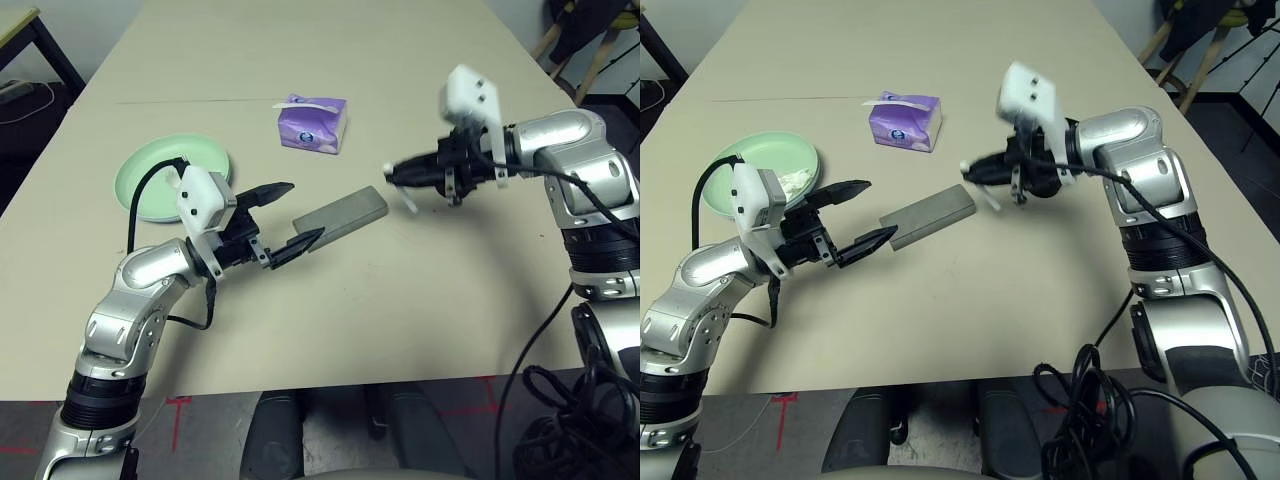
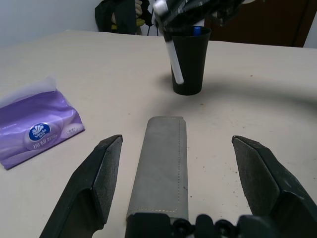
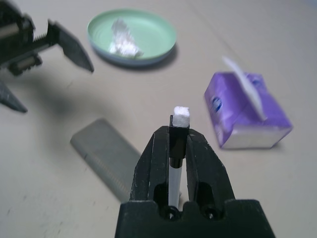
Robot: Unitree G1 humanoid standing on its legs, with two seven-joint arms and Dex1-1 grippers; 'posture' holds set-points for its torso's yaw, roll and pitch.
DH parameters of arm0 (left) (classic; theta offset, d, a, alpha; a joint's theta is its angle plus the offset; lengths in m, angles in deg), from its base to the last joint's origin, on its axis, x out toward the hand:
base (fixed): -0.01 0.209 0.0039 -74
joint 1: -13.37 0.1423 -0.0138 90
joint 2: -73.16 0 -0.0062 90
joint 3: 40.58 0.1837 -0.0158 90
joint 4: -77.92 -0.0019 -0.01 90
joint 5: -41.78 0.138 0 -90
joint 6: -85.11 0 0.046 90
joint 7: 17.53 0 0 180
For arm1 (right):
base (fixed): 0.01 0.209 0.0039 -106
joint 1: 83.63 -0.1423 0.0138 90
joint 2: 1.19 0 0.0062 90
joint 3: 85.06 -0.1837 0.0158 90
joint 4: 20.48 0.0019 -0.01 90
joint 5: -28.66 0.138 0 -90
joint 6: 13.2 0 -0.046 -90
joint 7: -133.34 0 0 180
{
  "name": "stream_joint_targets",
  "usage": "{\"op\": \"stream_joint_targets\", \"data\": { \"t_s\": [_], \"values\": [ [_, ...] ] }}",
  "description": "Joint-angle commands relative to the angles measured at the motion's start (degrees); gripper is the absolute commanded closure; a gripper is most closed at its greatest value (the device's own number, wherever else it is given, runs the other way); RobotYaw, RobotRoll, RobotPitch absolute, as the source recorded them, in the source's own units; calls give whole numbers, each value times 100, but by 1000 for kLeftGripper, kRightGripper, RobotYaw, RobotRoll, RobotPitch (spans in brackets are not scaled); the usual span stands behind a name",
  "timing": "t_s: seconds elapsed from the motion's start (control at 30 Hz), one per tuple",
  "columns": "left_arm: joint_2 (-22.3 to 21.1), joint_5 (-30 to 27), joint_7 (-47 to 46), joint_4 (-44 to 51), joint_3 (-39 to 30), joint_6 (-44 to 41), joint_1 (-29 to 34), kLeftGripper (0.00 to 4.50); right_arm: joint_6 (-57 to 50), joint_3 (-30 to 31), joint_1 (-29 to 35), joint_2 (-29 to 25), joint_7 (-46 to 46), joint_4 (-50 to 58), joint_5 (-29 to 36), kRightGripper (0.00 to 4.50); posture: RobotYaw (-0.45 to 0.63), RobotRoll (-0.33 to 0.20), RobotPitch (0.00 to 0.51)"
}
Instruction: Organize and tidy the items on the table.
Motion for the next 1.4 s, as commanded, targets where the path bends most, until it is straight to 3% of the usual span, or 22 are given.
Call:
{"op": "stream_joint_targets", "data": {
  "t_s": [0.03,0.3,0.63,1.07,1.4],
  "values": [
    [24,46,65,-44,91,74,-7,0,361,-413,-31,221,687,114,375,4185,29,0,160],
    [47,64,120,-187,131,133,-116,0,1458,-1060,-294,769,2400,-63,693,4185,11,0,155],
    [51,69,128,-203,146,121,-161,0,1915,-1218,-164,719,3617,137,678,4185,5,0,154],
    [49,58,162,-236,193,99,-210,0,1307,-1432,770,114,4457,848,769,4185,-19,0,165],
    [76,65,213,-325,223,106,-306,0,495,-1427,1228,90,4741,1482,1085,4185,-32,0,166]
  ]
}}
